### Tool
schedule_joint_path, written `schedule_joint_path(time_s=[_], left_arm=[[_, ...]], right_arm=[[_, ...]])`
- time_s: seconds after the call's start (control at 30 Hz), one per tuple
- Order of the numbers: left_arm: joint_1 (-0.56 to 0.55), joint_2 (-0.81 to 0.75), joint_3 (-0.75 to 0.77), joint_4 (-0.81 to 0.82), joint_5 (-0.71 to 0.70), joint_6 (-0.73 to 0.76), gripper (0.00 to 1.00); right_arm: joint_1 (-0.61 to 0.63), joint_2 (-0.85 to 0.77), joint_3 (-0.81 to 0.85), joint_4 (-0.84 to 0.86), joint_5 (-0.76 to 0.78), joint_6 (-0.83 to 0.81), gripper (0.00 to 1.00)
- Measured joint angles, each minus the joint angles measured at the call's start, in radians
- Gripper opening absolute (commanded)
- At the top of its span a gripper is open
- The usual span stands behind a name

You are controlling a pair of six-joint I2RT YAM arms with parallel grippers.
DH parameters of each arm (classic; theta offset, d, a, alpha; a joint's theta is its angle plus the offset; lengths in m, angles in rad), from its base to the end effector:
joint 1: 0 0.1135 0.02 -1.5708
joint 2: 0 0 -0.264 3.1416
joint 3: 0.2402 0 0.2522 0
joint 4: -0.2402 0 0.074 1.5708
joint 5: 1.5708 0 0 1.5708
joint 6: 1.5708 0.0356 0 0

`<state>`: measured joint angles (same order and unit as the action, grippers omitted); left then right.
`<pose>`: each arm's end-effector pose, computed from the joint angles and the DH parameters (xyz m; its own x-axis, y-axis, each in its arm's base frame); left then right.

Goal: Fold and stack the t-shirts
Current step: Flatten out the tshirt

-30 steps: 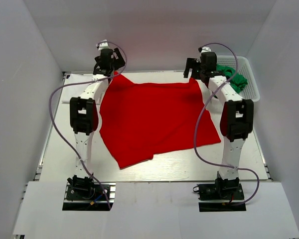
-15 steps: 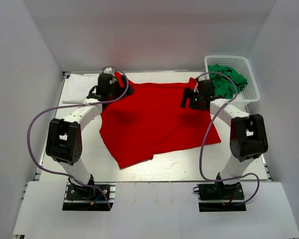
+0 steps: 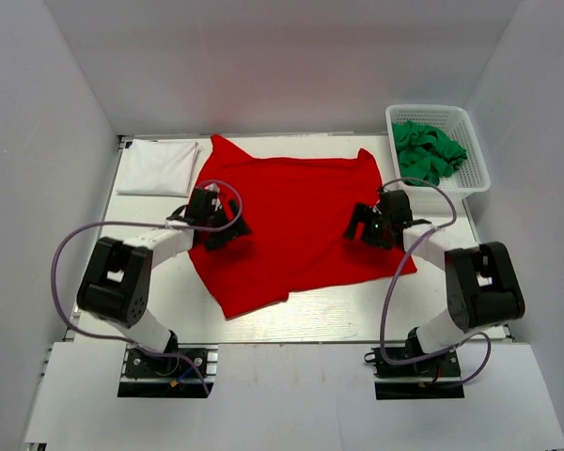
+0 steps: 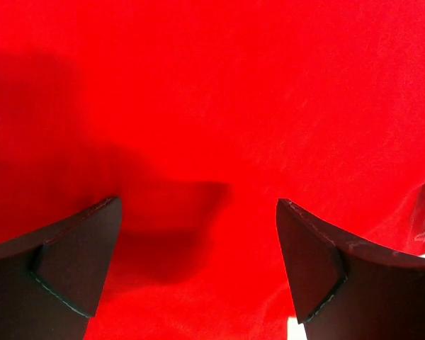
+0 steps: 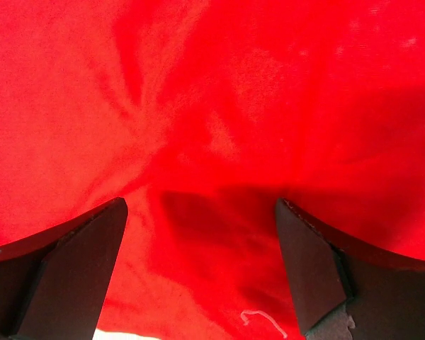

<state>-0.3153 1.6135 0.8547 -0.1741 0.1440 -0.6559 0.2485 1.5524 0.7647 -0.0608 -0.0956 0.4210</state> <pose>0.2982 -0.1027 0.1645 -0.8420 -0.3602 -0.4016 -0.1582 0.8766 -0.4545 0.2927 0.0778 0.1641 -0.7888 0.2196 -0.5741 0.0179 0.9419 0.3355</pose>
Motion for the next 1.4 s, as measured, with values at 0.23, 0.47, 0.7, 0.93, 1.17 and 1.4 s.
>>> schedule_joint_path(time_s=[0.23,0.47,0.7,0.93,1.17,1.4], left_arm=[[0.001,-0.189,-0.165,-0.1,-0.011,-0.053,1.0],[0.001,-0.37,-0.201,-0.472,-0.093,-0.105,1.0],[0.001,-0.411,-0.042,-0.589,-0.183,-0.126,1.0],[-0.019,-0.197,0.128,-0.327,-0.114,-0.074,1.0],[-0.076,0.015,0.153,-0.225,-0.074,-0.063,1.0],[-0.093,0.066,0.153,-0.202,-0.065,-0.063,1.0]], right_arm=[[0.062,-0.251,-0.214,-0.032,-0.075,0.076,0.9],[0.139,-0.525,-0.287,-0.36,-0.143,0.112,0.9],[0.187,-0.438,-0.011,-0.534,-0.022,0.032,0.9],[0.18,-0.168,0.229,-0.351,0.122,0.043,0.9],[0.155,0.166,0.41,-0.29,0.196,0.077,0.9],[0.117,0.394,0.587,-0.258,0.251,0.077,0.9]])
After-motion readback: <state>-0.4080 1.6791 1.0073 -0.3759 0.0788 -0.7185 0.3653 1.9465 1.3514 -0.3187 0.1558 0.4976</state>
